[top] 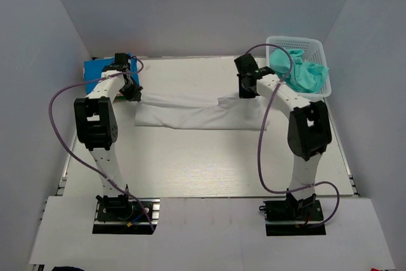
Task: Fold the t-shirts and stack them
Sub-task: Fold the other side of the tshirt into a rectangle
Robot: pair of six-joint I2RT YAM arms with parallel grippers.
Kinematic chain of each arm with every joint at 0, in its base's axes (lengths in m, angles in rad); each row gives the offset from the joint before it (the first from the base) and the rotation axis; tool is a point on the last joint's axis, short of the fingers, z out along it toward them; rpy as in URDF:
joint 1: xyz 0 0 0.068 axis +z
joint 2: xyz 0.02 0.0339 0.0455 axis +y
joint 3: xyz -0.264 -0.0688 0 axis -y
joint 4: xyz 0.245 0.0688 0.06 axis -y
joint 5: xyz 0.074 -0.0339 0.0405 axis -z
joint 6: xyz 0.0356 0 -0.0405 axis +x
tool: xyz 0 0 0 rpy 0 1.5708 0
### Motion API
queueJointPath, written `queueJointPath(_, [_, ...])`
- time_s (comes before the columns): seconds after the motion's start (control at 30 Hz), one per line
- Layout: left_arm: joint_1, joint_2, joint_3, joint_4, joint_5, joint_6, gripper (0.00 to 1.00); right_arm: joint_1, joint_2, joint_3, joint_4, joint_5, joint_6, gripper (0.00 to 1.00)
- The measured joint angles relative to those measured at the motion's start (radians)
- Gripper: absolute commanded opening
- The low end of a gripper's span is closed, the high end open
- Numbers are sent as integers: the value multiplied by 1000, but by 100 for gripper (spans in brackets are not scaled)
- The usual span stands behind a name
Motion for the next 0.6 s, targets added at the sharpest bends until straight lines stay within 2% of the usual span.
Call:
queueJointPath(0.07, [0,83,83,0,4,-15,1,-19,100,99,-1,-7,0,19])
queueJointPath(0.1, [0,137,148,-25,4,-25,33,-29,154,149,1,-7,3,48])
queueJointPath(0.17, [0,224,267,-64,4,-40,89,-45,254,272,-33,-11,7,65])
queueJointPath(0.2, [0,258,320,-80,2,-44,99,-52,301,336,-41,-13,6,73])
queueJointPath(0.23, [0,277,354,-91,0,-49,100,-56,333,383,-46,-16,4,75])
queueJointPath(0.3, [-4,277,373,-119,-10,-56,100,-63,345,405,-53,-26,-1,90])
queueJointPath(0.4, [-8,224,331,-129,-18,-54,100,-63,293,365,-49,-65,-5,90])
queueJointPath(0.6, [-31,-10,119,-85,42,-32,100,-44,89,163,-23,-197,-4,90])
